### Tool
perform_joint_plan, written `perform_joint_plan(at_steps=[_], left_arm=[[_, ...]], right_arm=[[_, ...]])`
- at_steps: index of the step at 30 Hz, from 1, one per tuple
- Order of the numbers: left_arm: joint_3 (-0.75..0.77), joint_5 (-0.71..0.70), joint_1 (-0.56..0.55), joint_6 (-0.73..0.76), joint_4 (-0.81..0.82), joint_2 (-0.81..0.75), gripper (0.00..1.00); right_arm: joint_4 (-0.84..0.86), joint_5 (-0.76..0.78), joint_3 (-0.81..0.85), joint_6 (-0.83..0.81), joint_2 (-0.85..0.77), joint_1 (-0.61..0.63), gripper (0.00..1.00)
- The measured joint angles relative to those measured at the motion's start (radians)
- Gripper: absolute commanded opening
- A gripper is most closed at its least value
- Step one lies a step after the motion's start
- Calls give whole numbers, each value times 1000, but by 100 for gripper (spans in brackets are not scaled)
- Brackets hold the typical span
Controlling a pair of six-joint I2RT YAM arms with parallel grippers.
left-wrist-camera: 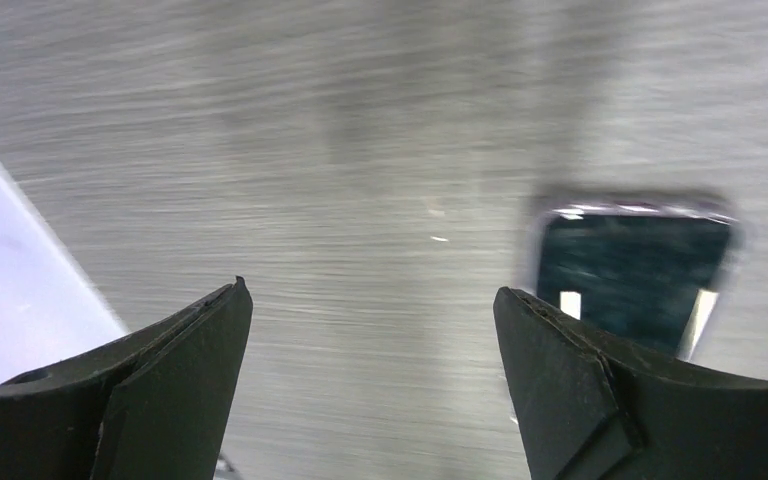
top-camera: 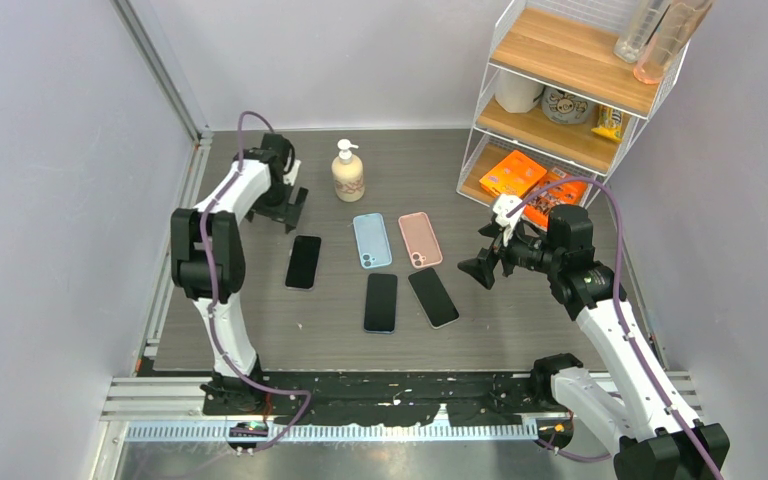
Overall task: Take the phone out of the phone case
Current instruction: Adjust the phone at the center of the board.
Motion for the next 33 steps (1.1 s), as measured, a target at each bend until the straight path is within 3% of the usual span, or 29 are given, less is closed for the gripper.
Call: perform_joint_plan(at_steps=[5,10,22,33], left_arm=[[13,-120,71,119,40,3,99],[18,-147,93,160,36,33,99],[43,-159,16,182,-41,111,98],[38,-251,-72,250,-57,136,97]], right_arm=[[0,0,0,0,0,0,96],[0,0,0,0,0,0,96],[-1,0,0,0,5,0,96],[-1,0,0,-1,5,0,95]])
